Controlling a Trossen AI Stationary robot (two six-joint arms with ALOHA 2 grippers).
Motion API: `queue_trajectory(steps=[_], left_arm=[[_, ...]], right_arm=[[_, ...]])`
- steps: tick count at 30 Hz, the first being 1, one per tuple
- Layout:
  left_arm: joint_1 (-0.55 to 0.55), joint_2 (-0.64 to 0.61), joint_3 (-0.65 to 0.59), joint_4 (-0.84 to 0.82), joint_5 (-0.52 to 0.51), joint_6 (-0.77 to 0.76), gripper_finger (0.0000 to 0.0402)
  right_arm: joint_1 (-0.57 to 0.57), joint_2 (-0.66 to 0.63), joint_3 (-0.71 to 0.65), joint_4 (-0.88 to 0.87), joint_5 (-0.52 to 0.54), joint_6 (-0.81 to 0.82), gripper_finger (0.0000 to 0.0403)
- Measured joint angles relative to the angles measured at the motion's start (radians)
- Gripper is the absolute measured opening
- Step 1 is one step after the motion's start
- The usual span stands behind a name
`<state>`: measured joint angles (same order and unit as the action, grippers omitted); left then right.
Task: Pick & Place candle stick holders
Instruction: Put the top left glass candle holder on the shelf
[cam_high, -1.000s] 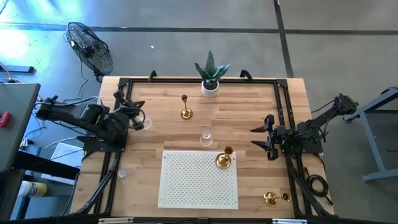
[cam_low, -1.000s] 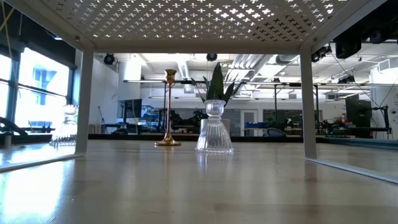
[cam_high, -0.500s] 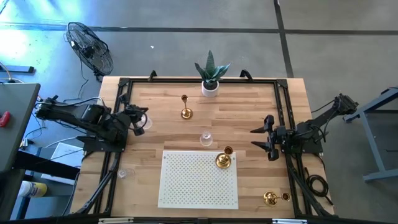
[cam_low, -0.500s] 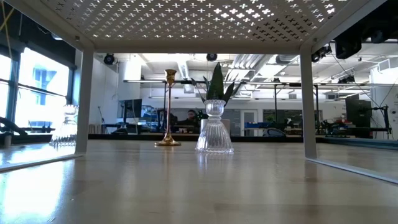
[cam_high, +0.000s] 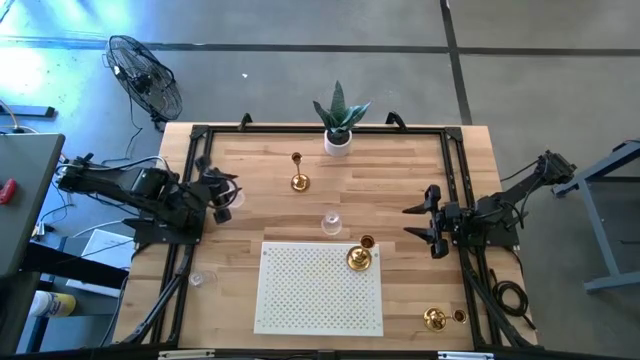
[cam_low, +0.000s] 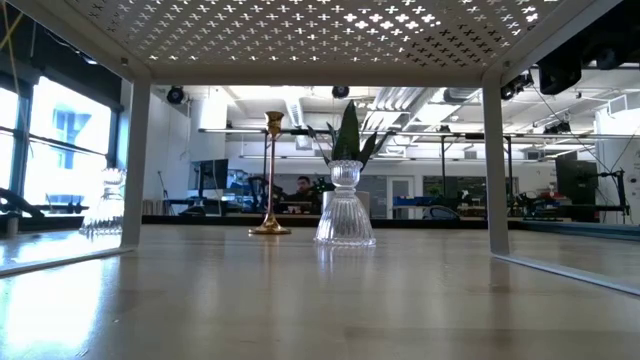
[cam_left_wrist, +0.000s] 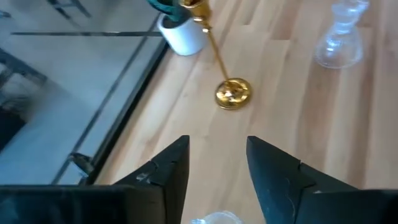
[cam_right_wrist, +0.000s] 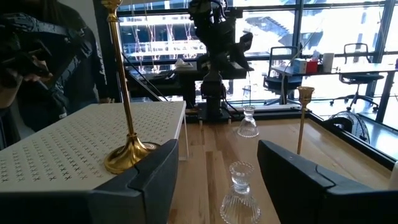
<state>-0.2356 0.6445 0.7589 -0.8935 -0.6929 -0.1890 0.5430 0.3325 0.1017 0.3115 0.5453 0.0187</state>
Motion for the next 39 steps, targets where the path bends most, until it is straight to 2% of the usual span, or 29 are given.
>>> queue_trajectory(steps=[9,14,16,19,25,31,39], left_arm=[[0.009,0.175,0.025,-0.044,0.007,-0.049,0.0159],[0.103,0.315,0.140,-0.338,0.063,-0.398,0.0159],[0.141,0.357,0.172,-0.456,0.096,-0.488,0.0159],[0.189,0.408,0.194,-0.527,0.147,-0.492,0.0159],[0.250,0.465,0.200,-0.455,0.282,-0.417,0.0159],[0.319,0.520,0.200,-0.442,0.303,-0.415,0.0159],[0.396,0.561,0.200,-0.438,0.391,-0.379,0.0159]], right_arm=[[0.000,0.000,0.000,0.000,0.002,0.000,0.0211],[0.000,0.000,0.000,0.000,0.002,0.000,0.0212],[0.000,0.000,0.000,0.000,0.003,0.000,0.0211],[0.000,0.000,0.000,0.000,0.003,0.000,0.0213],[0.000,0.000,0.000,0.000,0.002,0.000,0.0211],[0.000,0.000,0.000,0.000,0.001,0.000,0.0212],[0.000,0.000,0.000,0.000,-0.002,0.000,0.0212]])
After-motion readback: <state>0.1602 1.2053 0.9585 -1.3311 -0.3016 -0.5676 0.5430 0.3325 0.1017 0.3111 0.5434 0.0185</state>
